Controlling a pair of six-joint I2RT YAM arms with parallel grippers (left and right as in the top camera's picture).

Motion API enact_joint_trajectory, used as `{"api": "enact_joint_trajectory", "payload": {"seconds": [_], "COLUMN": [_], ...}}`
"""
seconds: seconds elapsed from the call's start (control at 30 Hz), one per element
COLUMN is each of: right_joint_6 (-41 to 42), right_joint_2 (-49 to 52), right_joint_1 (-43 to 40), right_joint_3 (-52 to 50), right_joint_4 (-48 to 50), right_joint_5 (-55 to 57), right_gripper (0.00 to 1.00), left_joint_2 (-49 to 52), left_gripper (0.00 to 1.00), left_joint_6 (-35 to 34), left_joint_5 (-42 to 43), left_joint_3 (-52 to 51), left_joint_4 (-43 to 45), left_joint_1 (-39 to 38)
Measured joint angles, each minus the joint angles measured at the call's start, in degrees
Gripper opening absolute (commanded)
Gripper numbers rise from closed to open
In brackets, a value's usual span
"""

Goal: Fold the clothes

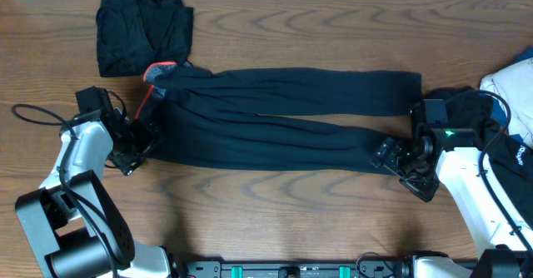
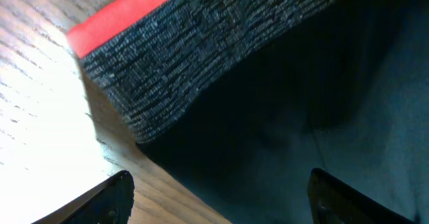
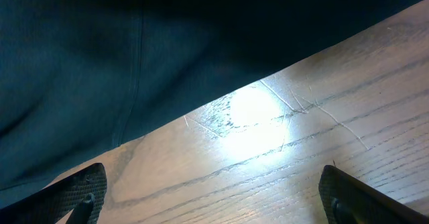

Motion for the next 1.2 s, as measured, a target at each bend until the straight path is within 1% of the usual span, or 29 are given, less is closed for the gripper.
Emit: {"api": "enact_joint_trajectory", "payload": {"seconds": [0.3, 0.53, 0.87, 1.0, 1.07, 1.1, 1.2], "right_joint_6": [0.0, 0.0, 0.0, 0.0, 0.2, 0.5, 2.6], "right_joint_2": [0.0, 0.0, 0.0, 0.0, 0.0, 0.0, 0.0], "right_joint_1": [0.0, 0.0, 0.0, 0.0, 0.0, -0.1, -1.1], "right_joint_3": [0.0, 0.0, 0.0, 0.0, 0.0, 0.0, 0.0], "right_joint_4": [0.0, 0.0, 0.0, -0.2, -0.5, -0.8, -2.8], "right_joint_5": [0.0, 0.0, 0.0, 0.0, 0.0, 0.0, 0.6], "right_gripper": [0.99, 0.99, 0.99, 0.99, 0.99, 0.99, 0.99], "left_joint_2": [0.5, 3.5, 3.6, 3.6, 3.8, 4.0, 4.3], "left_gripper": [0.81, 0.81, 0.81, 0.73, 0.66, 0.6, 0.46], "left_joint_6": [-1.3, -2.7, -4.5, -4.8, -5.2, -5.3, -6.1], "left_joint_5": [0.7, 0.9, 1.0, 1.0, 1.0, 1.0, 0.8], "left_joint_3": [0.0, 0.0, 0.1, 0.1, 0.1, 0.1, 0.1], "left_joint_4": [3.4, 3.4, 1.9, 3.6, 5.0, 5.4, 6.0], "left_joint_1": [0.0, 0.0, 0.0, 0.0, 0.0, 0.0, 0.0]}}
